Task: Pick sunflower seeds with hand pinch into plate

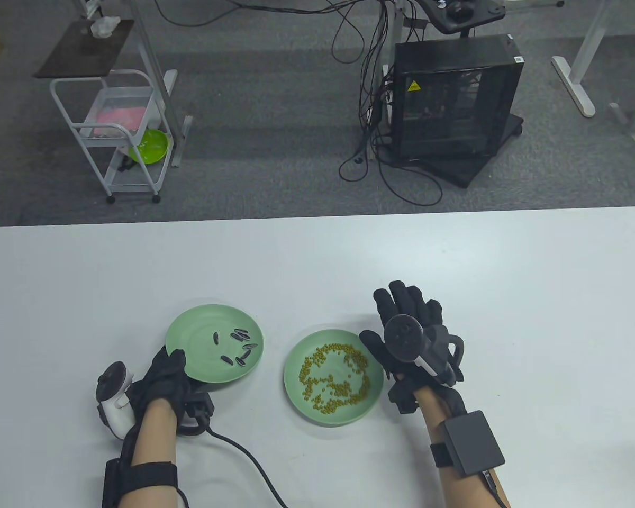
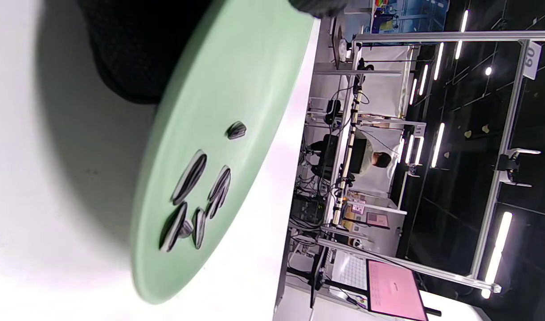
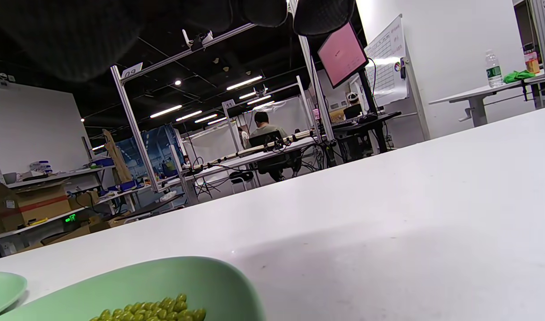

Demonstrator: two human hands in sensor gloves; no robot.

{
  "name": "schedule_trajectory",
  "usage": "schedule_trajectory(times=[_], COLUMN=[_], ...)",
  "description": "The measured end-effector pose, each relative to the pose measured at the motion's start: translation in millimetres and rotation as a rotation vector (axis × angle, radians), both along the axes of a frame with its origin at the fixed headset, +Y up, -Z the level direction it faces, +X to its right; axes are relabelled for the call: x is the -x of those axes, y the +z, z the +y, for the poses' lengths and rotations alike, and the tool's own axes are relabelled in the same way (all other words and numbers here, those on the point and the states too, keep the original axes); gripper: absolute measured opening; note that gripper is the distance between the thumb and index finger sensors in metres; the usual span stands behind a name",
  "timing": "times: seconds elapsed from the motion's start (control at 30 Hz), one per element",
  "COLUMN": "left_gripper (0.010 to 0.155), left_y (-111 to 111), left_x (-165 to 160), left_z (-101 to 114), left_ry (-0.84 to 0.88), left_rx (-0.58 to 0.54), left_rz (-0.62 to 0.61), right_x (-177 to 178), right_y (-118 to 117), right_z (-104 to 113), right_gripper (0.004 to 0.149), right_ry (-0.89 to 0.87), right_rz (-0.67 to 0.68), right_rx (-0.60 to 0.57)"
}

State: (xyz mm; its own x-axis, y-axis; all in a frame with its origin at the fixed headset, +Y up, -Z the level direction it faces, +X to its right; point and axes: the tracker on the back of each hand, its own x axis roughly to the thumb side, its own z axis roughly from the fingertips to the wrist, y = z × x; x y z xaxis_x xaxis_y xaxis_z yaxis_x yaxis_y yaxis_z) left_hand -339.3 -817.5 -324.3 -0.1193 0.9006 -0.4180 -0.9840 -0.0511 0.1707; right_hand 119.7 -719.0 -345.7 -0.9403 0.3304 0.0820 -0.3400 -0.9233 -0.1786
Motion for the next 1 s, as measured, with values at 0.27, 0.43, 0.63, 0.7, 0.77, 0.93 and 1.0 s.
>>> schedule_trajectory(times=[0.27,0.43,0.63,0.7,0.77,0.93,1.0], left_gripper=[0.076,0.086,0.088,0.089,0.09,0.098,0.1], left_y=[1,2,2,2,2,3,2], left_x=[4,6,-2,-3,-4,-4,-5], left_z=[8,19,36,38,42,53,54], left_ry=[-0.11,-0.217,-0.446,-0.481,-0.529,-0.599,-0.609], left_rx=[0.002,-0.01,0.003,0.004,0.007,-0.08,-0.105], left_rz=[-0.036,-0.067,-0.145,-0.152,-0.135,-0.097,-0.09], right_x=[1,2,3,3,3,1,1], right_y=[-1,-1,-1,-1,-2,-2,-2], right_z=[-2,-3,-5,-6,-8,-10,-9], right_gripper=[0.08,0.08,0.08,0.081,0.081,0.081,0.081], right_ry=[-0.006,-0.004,-0.007,-0.001,0.008,0.0,0.003], right_rz=[0.006,0.012,0.014,0.015,0.015,0.014,0.014], right_rx=[-0.009,-0.006,0.004,0.007,0.012,0.021,0.022])
